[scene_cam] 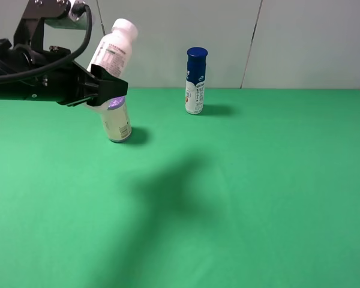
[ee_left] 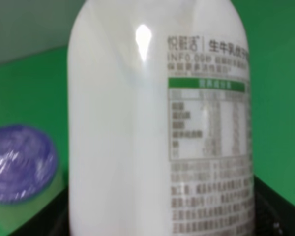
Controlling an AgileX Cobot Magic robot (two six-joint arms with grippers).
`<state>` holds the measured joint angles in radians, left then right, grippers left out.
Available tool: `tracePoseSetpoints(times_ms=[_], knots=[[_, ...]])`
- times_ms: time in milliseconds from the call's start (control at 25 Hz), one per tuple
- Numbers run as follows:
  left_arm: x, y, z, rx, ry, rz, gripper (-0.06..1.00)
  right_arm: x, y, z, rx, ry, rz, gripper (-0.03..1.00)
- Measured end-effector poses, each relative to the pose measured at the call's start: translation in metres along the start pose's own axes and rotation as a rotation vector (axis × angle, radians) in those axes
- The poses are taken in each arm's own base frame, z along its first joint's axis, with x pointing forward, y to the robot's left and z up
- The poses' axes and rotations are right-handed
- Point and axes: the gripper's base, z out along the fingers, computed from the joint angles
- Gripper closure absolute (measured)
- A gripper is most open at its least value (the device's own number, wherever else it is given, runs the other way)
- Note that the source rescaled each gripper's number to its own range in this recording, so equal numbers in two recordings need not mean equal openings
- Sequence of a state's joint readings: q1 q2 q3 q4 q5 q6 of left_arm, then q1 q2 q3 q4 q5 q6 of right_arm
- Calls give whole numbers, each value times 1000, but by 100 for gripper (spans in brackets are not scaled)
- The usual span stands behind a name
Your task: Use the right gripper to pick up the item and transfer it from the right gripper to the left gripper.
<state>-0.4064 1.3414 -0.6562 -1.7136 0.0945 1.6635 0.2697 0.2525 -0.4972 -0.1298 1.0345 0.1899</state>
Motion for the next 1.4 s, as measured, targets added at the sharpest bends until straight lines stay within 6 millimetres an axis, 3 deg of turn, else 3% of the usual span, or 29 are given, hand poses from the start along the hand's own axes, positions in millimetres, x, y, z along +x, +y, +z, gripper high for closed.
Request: tracePoseSetpoints(times_ms=[320, 920, 1160, 1400], knots=[[24, 3, 0, -20, 71, -39, 94, 0, 0, 0, 0, 0, 0, -3], [32, 0, -1, 2, 100, -118, 94, 0, 0, 0, 0, 0, 0, -3], [57, 1, -29, -23, 101, -180, 94, 0, 0, 0, 0, 0, 0, -3], [97, 13, -53, -161, 104, -273, 94, 0, 0, 0, 0, 0, 0, -3]])
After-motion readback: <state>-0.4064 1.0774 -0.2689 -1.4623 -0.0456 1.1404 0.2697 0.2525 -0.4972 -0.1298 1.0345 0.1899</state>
